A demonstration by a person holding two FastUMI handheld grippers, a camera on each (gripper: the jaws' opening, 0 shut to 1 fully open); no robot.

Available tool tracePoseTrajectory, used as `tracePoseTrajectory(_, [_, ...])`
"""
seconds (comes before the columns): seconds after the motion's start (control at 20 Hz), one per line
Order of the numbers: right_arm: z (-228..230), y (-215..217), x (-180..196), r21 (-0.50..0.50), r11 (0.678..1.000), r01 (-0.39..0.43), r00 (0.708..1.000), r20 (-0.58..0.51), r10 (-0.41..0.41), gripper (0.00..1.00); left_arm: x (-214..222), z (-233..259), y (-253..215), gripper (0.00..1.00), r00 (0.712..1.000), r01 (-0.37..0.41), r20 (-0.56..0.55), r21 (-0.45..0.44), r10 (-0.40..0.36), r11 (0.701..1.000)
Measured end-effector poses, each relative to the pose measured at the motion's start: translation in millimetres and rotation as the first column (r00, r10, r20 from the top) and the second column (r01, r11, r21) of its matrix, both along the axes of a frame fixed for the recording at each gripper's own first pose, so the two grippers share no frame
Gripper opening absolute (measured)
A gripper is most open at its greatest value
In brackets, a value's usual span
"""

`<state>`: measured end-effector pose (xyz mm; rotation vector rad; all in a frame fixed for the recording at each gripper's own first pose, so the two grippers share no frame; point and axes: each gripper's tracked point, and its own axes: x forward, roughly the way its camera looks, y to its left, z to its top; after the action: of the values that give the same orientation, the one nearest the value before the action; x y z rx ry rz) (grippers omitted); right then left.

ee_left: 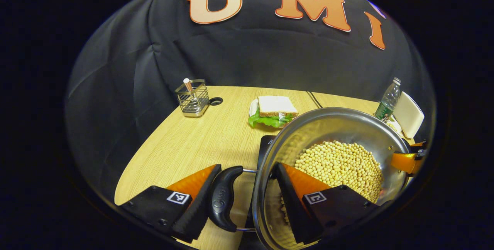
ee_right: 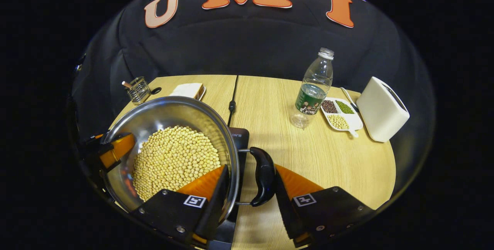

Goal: First push the handle of the pot to place it horizontally, then grasp the pot with both hands and set it on the induction cooktop.

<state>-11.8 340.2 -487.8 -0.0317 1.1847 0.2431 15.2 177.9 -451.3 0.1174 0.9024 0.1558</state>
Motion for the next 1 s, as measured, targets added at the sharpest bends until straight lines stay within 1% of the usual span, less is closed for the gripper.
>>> tracePoseTrajectory(0.05, [5, 1, -4, 0.031, 1.0, 0.001, 1.0, -0.005, -0.001, 0.7, 1, 6, 2, 0.92, 1.0, -0.001, 0.016, 0.01, 0.001, 1.0])
tracePoseTrajectory(0.1, [11, 2, -6, 0.062, 0.998, -0.002, 1.0, -0.005, 0.002, 0.74, 4, 14, 4, 0.92, 0.999, -0.01, 0.04, 0.015, 0.009, 1.0])
tracePoseTrajectory(0.15, [18, 0, -5, 0.089, 0.996, -0.003, 1.0, 0.008, 0.002, 0.76, 7, 24, 5, 0.92, 0.997, -0.019, 0.07, 0.024, 0.017, 1.0])
tracePoseTrajectory(0.2, [29, -5, -2, 0.111, 0.994, 0.0, 0.999, 0.037, -0.005, 0.8, 11, 39, 8, 0.92, 0.993, -0.029, 0.114, 0.05, 0.023, 0.998])
tracePoseTrajectory(0.25, [42, -10, 1, 0.129, 0.992, 0.001, 0.997, 0.078, -0.011, 0.81, 17, 57, 14, 0.92, 0.985, -0.042, 0.17, 0.085, 0.027, 0.995])
tracePoseTrajectory(0.3, [57, -17, 6, 0.141, 0.99, 0.002, 0.992, 0.125, -0.02, 0.82, 23, 81, 20, 0.92, 0.97, -0.052, 0.24, 0.121, 0.021, 0.991])
tracePoseTrajectory(0.35, [72, -25, 10, 0.148, 0.989, -0.001, 0.985, 0.173, -0.025, 0.82, 27, 103, 15, 0.92, 0.949, -0.058, 0.314, 0.145, 0.01, 0.988])
tracePoseTrajectory(0.45, [105, -43, 17, 0.162, 0.987, -0.014, 0.961, 0.275, -0.031, 0.85, 27, 147, 9, 0.9, 0.914, -0.058, 0.405, 0.173, -0.017, 0.983])
tracePoseTrajectory(0.5, [124, -50, 22, 0.167, 0.986, -0.022, 0.943, 0.332, -0.035, 0.86, 25, 165, 1, 0.91, 0.901, -0.056, 0.433, 0.174, -0.025, 0.983])
tracePoseTrajectory(0.6, [159, -66, 25, 0.176, 0.983, -0.042, 0.903, 0.427, -0.038, 0.87, 22, 198, -22, 0.9, 0.874, -0.045, 0.486, 0.143, -0.031, 0.989])
tracePoseTrajectory(0.75, [213, -77, 19, 0.223, 0.97, -0.094, 0.847, 0.53, -0.04, 0.88, 9, 231, -48, 0.91, 0.845, -0.031, 0.534, 0.11, -0.033, 0.993])
tracePoseTrajectory(0.8, [228, -85, 19, 0.225, 0.969, -0.104, 0.823, 0.567, -0.043, 0.9, 6, 242, -54, 0.93, 0.835, -0.033, 0.55, 0.104, -0.03, 0.994])
tracePoseTrajectory(0.9, [254, -106, 19, 0.207, 0.972, -0.113, 0.771, 0.635, -0.045, 0.92, -3, 266, -66, 0.97, 0.812, -0.033, 0.583, 0.095, -0.029, 0.995])
tracePoseTrajectory(0.95, [265, -119, 20, 0.194, 0.975, -0.111, 0.747, 0.663, -0.046, 0.92, -6, 274, -73, 0.97, 0.799, -0.029, 0.6, 0.092, -0.032, 0.995])
tracePoseTrajectory(1.0, [277, -130, 19, 0.178, 0.978, -0.111, 0.724, 0.688, -0.043, 0.92, -5, 293, -82, 0.96, 0.787, -0.028, 0.616, 0.087, -0.031, 0.996])
